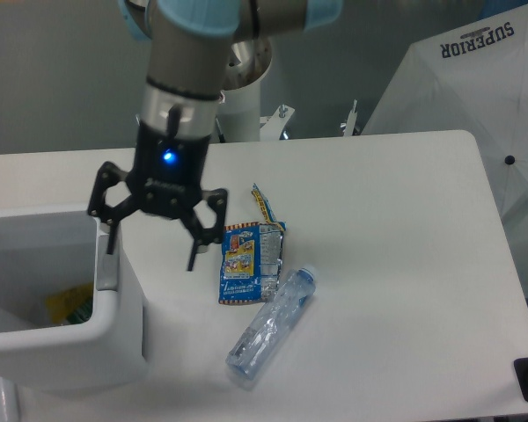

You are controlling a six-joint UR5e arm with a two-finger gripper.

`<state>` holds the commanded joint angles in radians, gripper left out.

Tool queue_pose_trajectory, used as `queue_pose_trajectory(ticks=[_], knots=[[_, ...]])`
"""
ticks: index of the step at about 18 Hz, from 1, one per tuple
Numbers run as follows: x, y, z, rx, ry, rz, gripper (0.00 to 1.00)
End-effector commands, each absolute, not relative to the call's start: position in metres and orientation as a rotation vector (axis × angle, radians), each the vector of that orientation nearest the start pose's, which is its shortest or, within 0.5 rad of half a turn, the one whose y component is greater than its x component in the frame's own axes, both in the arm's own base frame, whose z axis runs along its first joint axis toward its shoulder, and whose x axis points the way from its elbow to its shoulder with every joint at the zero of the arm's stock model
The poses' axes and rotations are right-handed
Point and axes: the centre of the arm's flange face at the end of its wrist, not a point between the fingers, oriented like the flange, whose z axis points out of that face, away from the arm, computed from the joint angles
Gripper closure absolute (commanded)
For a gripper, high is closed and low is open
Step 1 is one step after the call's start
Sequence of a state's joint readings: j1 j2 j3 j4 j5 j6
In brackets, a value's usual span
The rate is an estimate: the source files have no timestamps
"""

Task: Open the trash can
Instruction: 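Push the trash can lid open with the gripper finger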

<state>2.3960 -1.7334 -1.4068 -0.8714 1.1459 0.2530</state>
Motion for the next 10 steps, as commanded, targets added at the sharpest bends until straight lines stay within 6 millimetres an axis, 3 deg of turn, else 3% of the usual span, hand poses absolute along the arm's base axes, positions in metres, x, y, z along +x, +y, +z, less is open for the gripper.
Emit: queue_pose_trajectory(ticks=[4,10], knots=[[-0.362,0.504,0.608,-2.214,-0.533,0.115,0.0],[-0.382,0.489,0.6,-2.262,-0.567,0.232,0.0]])
